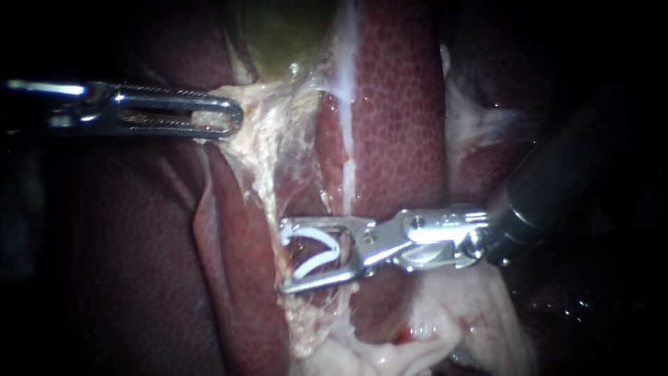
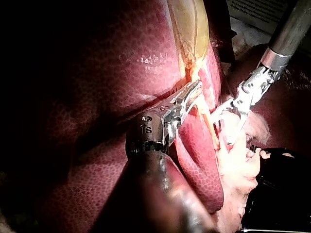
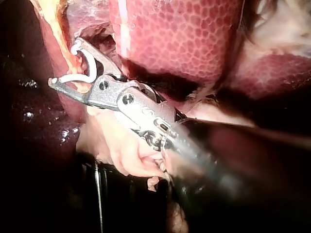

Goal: Clipping first clip left tube

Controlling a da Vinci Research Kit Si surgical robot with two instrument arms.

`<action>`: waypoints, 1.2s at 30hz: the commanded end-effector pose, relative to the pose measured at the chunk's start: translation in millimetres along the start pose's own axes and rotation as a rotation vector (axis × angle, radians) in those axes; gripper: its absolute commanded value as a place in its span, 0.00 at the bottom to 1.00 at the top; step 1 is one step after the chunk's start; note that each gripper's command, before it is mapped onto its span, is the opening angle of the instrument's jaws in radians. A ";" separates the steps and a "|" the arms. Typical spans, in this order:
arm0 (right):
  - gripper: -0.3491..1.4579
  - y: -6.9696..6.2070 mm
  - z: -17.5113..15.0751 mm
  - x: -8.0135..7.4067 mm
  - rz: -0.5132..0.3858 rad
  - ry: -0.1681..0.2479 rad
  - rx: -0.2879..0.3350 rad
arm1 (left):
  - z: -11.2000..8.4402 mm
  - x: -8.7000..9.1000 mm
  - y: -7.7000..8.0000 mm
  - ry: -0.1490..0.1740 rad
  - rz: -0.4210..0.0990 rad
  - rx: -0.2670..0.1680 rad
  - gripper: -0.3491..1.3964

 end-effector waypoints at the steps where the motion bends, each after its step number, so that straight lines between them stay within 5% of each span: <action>1: 0.52 0.0 0.2 -0.1 -0.002 0.000 0.003 | 0.0 0.0 0.0 0.000 0.000 0.000 0.00; 23: 0.52 -0.2 3.5 -1.6 0.075 -0.003 0.124 | 0.1 0.0 0.2 0.000 0.000 -0.001 0.00; 36: 0.52 0.6 4.1 -0.4 0.139 0.090 0.182 | 0.2 0.0 0.2 0.000 0.000 -0.001 0.00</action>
